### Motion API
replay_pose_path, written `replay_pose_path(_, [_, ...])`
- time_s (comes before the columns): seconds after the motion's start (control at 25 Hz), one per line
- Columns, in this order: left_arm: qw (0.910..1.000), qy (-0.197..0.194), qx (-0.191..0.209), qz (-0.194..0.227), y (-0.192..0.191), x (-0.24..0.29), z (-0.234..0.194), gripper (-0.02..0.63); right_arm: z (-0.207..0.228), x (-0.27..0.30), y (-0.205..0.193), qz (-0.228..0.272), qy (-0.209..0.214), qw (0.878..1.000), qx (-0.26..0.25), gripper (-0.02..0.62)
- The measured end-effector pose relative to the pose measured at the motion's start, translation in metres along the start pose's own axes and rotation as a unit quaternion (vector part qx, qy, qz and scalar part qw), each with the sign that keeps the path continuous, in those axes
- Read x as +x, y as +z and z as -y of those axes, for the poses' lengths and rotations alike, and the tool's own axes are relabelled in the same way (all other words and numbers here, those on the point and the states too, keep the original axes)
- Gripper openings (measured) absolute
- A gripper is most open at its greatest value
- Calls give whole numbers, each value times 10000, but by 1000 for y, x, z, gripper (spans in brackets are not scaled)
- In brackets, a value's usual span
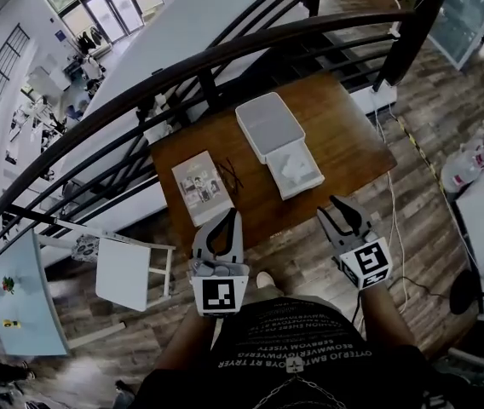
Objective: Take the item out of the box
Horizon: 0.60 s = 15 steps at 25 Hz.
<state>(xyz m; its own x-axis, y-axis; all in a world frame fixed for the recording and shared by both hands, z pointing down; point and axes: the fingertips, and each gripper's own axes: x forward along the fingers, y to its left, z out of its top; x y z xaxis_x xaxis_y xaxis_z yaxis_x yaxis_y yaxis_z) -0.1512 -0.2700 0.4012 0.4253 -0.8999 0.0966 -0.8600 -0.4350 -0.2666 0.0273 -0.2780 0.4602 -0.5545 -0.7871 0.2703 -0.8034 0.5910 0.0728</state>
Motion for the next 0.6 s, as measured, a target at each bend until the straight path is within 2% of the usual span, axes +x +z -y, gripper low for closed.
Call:
replay_pose_path(0.28, [9998,-93,-141,133,-5,8,-34,5,1,27,19,-56,-183,9997,-135,138])
replay_pose_path(0.6, [9989,-317,-237,237,-9,12,-37,5,6,25,19,-190,-432,9988,-159,141])
